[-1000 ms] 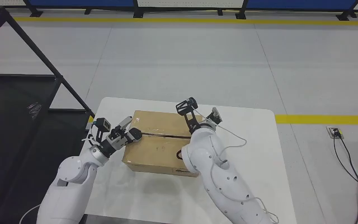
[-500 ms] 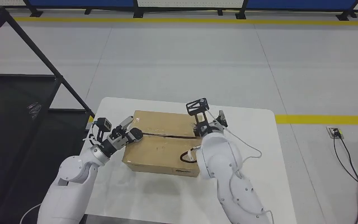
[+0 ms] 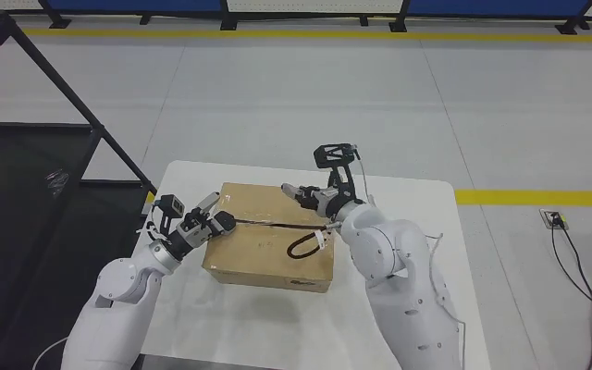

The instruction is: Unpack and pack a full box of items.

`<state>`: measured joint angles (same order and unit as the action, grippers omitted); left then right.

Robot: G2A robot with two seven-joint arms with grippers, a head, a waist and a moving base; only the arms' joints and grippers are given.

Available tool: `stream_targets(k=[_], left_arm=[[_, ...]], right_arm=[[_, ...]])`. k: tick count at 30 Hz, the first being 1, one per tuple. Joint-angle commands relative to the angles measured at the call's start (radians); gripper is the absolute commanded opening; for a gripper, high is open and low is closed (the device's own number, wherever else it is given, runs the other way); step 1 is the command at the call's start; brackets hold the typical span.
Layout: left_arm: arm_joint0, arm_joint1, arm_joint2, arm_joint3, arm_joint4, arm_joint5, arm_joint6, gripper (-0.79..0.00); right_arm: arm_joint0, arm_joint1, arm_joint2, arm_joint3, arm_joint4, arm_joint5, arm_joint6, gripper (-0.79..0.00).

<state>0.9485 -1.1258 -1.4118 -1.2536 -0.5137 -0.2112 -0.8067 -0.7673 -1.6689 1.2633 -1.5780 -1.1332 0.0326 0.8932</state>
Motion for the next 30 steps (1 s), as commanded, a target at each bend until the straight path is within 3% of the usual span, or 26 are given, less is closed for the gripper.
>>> stream_targets(k=[1,3,10,14,21,30], left_arm=[[0.002,0.000,0.000,-0.001,-0.001,-0.001,-0.002,0.000],[0.002,0.000,0.000,-0.002,-0.002,-0.001,-0.003,0.000],[0.006,0.000,0.005,-0.002,-0.004,-0.003,-0.002,0.000],[0.006,0.000,0.008,-0.003,-0.002,-0.005,-0.003,0.000],[0.008,0.000,0.007,-0.003,-0.006,-0.006,-0.003,0.000],[0.012,0.001,0.003,-0.006,-0.004,-0.006,-0.004,0.000]], right_arm=[[0.040,0.002,0.012,0.062,0.054,-0.026,0.063,0.000],[0.069,0.005,0.004,0.082,-0.016,-0.006,0.066,0.000],[0.066,0.005,0.003,0.080,-0.013,-0.007,0.058,0.000],[0.040,0.003,0.010,0.074,0.095,-0.022,0.011,0.000],[0.097,0.005,0.026,0.151,0.295,-0.048,0.142,0.000],[0.162,0.013,0.010,0.238,0.274,0.051,0.181,0.000]])
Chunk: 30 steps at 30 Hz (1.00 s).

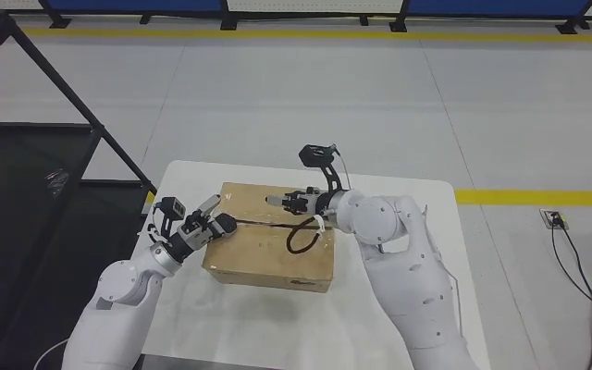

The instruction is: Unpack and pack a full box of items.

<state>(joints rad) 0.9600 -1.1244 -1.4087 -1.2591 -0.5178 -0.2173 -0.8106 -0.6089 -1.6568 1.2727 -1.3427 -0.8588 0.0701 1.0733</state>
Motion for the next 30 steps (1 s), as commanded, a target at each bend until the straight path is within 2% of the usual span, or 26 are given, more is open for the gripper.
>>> stream_targets(k=[1,9,17,26,30], left_arm=[[0.000,0.000,0.000,-0.001,-0.002,0.000,-0.001,0.000],[0.000,0.001,-0.003,-0.001,0.000,0.002,-0.004,0.000],[0.000,0.002,-0.002,-0.003,0.002,0.003,-0.002,0.000],[0.002,0.002,0.002,-0.005,0.005,0.002,0.001,0.000],[0.002,0.002,0.001,-0.006,0.004,0.002,0.003,0.000]], right_arm=[[0.006,0.002,0.003,0.002,-0.003,0.026,0.009,0.000],[-0.014,0.023,0.038,-0.078,-0.021,0.092,0.114,0.000],[-0.039,0.038,0.051,-0.121,0.042,0.083,0.206,0.000],[0.008,0.041,0.046,-0.004,0.164,0.126,0.213,0.000],[0.039,0.039,0.056,0.084,0.278,0.117,0.211,0.000]])
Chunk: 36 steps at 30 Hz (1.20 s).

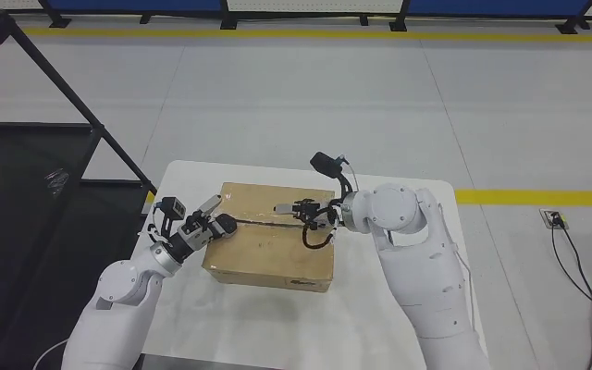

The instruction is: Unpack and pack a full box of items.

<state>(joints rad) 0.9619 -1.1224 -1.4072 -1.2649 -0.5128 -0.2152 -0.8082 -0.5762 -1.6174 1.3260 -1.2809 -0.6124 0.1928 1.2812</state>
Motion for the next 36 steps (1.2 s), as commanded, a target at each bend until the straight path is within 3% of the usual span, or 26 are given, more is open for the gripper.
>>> stream_targets(k=[1,15,27,36], left_arm=[[0.000,0.000,-0.001,-0.001,-0.001,0.000,0.001,0.000],[-0.003,0.004,-0.019,0.001,-0.015,-0.003,-0.002,0.000],[0.025,0.023,-0.139,0.006,-0.072,-0.011,0.009,0.000],[0.054,0.032,-0.188,0.044,-0.094,-0.013,0.004,0.000]], right_arm=[[0.013,0.000,0.004,0.048,0.049,-0.010,0.002,0.000],[0.050,0.022,0.005,0.205,0.155,-0.096,-0.011,0.000],[0.063,0.024,-0.037,0.265,0.258,-0.157,-0.082,0.000],[0.121,0.005,-0.097,0.397,0.376,-0.194,-0.138,0.000]])
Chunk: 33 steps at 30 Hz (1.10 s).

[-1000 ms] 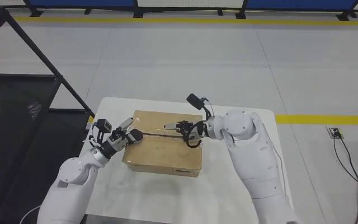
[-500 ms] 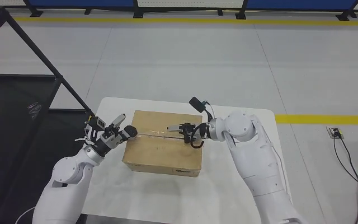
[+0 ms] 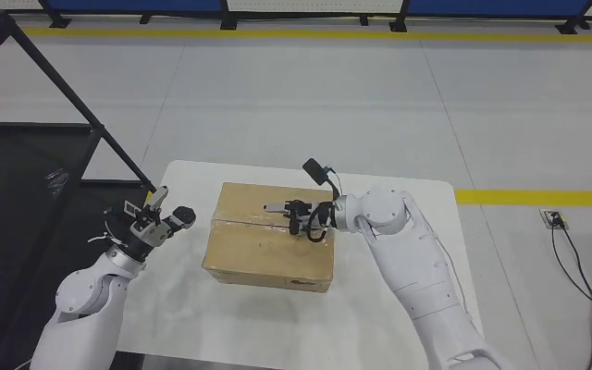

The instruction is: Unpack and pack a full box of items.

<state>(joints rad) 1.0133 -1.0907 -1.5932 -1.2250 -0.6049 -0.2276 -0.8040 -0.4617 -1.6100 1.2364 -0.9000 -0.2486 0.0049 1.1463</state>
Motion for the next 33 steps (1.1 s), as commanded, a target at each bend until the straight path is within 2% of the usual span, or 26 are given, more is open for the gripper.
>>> stream_targets(k=[1,9,15,18,22,27,33], left_arm=[[0.004,0.001,-0.003,0.007,-0.005,0.001,-0.002,0.000],[0.009,0.004,-0.011,0.013,-0.014,0.009,-0.012,0.000],[0.015,0.007,-0.016,0.012,-0.014,0.010,-0.018,0.000],[0.019,0.008,-0.019,0.014,-0.013,0.012,-0.021,0.000],[0.022,0.010,-0.019,0.014,-0.010,0.014,-0.023,0.000],[0.018,0.010,-0.011,0.011,-0.009,0.018,-0.026,0.000],[0.013,0.010,-0.006,0.010,-0.007,0.020,-0.025,0.000]], right_arm=[[0.013,-0.006,-0.014,0.033,0.030,-0.013,-0.007,0.000],[0.056,-0.040,-0.087,0.149,0.145,-0.091,-0.070,0.000],[0.079,-0.070,-0.143,0.202,0.171,-0.125,-0.216,0.000],[0.090,-0.079,-0.169,0.211,0.159,-0.132,-0.250,0.000],[0.096,-0.079,-0.175,0.203,0.161,-0.145,-0.227,0.000],[0.100,-0.075,-0.189,0.184,0.139,-0.108,-0.184,0.000],[0.077,-0.054,-0.165,0.129,0.118,-0.087,-0.155,0.000]])
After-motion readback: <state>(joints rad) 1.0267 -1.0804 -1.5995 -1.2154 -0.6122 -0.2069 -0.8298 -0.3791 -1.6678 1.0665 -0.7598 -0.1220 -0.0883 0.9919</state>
